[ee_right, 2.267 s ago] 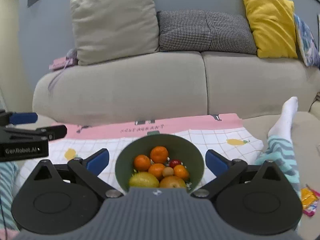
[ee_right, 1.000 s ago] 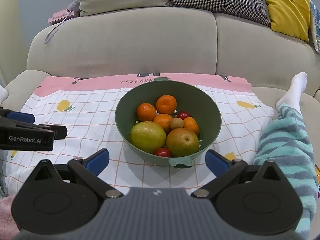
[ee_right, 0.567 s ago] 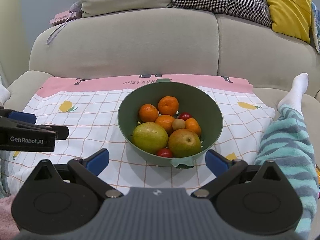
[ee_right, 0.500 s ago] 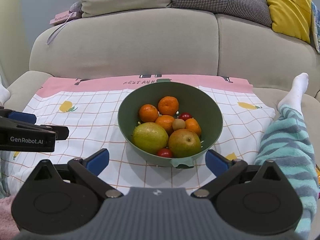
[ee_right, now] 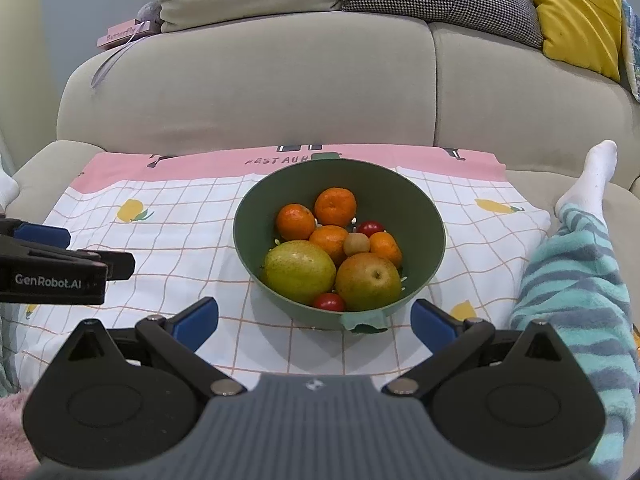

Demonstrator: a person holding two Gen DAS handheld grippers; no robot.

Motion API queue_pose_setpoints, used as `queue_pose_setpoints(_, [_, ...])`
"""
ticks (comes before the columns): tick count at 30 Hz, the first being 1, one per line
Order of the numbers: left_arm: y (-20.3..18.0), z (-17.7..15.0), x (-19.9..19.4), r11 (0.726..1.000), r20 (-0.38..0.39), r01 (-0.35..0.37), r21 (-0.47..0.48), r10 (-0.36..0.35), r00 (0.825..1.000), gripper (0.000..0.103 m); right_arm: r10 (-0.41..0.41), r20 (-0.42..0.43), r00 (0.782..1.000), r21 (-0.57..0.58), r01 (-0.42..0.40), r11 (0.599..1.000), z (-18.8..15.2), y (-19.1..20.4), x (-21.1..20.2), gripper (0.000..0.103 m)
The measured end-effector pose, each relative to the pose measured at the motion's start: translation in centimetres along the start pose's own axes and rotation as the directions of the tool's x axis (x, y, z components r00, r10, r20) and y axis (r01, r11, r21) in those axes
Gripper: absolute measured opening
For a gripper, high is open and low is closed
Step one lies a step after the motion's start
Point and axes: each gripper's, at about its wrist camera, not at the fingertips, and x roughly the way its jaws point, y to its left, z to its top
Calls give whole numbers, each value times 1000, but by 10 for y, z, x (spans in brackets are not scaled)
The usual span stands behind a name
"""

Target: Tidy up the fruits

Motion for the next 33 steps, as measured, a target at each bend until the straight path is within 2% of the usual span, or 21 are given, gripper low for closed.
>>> queue_pose_setpoints(33, [3, 1, -4, 1000, 10, -11, 5, 11, 1000, 96, 0, -5, 1000, 8, 0, 1000, -1, -2, 1, 99])
